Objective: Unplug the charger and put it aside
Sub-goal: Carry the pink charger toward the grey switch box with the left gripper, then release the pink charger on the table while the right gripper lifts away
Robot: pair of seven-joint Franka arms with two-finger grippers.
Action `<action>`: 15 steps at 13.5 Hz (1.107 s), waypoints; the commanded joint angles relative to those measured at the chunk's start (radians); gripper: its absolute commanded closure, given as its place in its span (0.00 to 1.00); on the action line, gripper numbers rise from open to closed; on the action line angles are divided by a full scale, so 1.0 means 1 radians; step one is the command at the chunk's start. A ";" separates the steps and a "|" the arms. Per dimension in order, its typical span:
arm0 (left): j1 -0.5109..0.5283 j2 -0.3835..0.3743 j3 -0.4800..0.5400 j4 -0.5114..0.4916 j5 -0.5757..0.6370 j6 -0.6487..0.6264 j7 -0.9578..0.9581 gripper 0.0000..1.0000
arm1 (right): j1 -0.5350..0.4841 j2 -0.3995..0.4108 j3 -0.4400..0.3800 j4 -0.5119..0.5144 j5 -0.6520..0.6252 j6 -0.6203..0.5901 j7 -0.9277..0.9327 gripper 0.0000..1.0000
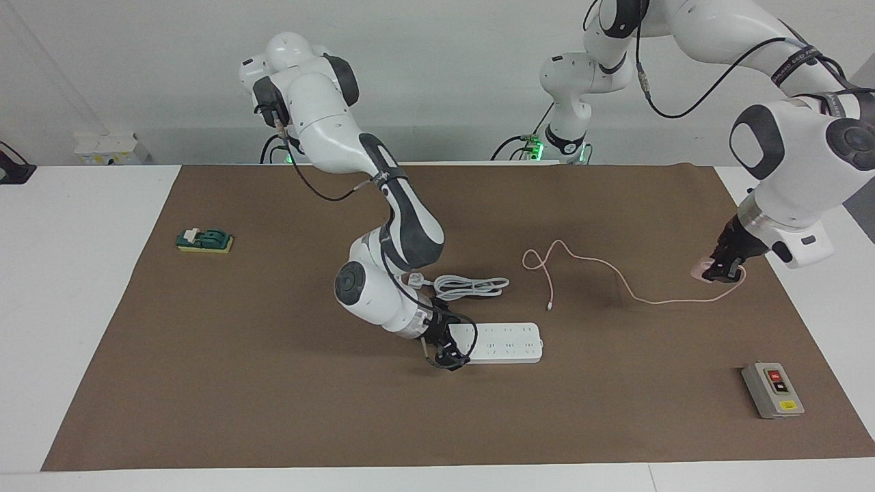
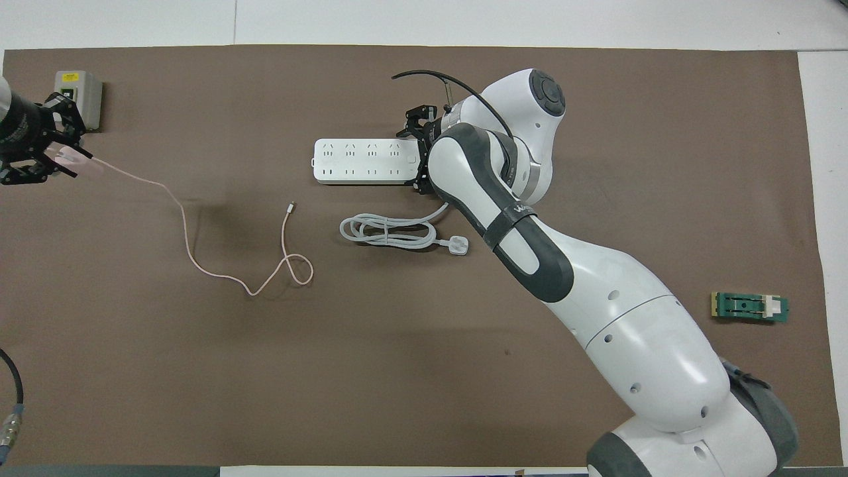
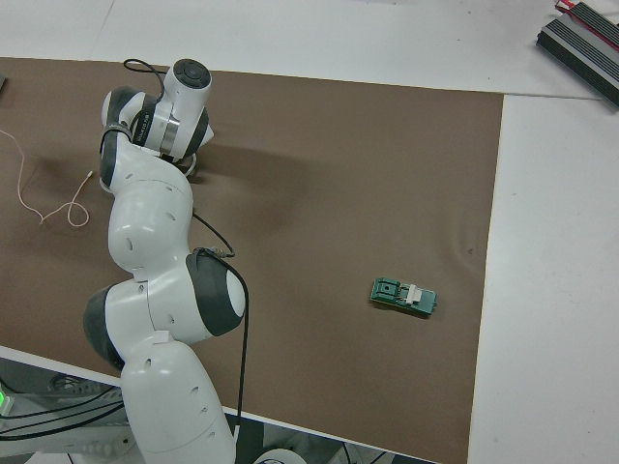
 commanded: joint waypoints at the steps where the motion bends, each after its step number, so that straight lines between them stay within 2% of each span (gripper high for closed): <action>1: 0.025 -0.043 -0.013 -0.051 -0.007 0.010 0.110 0.98 | -0.010 -0.113 -0.014 -0.076 -0.009 -0.018 -0.010 0.00; 2: 0.028 -0.046 -0.013 -0.054 -0.008 -0.002 0.113 0.63 | -0.015 -0.158 -0.020 -0.102 -0.012 -0.049 -0.010 0.00; 3: 0.036 -0.048 -0.013 -0.056 -0.010 -0.003 0.127 0.01 | -0.015 -0.196 -0.048 -0.110 -0.015 -0.099 -0.010 0.00; 5: 0.022 -0.066 -0.014 -0.056 -0.010 -0.031 0.220 0.00 | -0.015 -0.261 -0.105 -0.107 -0.021 -0.226 -0.022 0.00; 7: 0.025 -0.080 -0.017 -0.053 -0.014 -0.039 0.381 0.00 | -0.015 -0.325 -0.135 -0.109 -0.060 -0.305 -0.030 0.00; 11: 0.020 -0.102 -0.025 -0.054 -0.014 -0.055 0.464 0.00 | -0.070 -0.428 -0.137 -0.112 -0.174 -0.428 -0.134 0.00; 15: -0.013 -0.122 -0.034 -0.042 -0.013 -0.088 0.585 0.00 | -0.144 -0.494 -0.137 -0.110 -0.287 -0.561 -0.359 0.00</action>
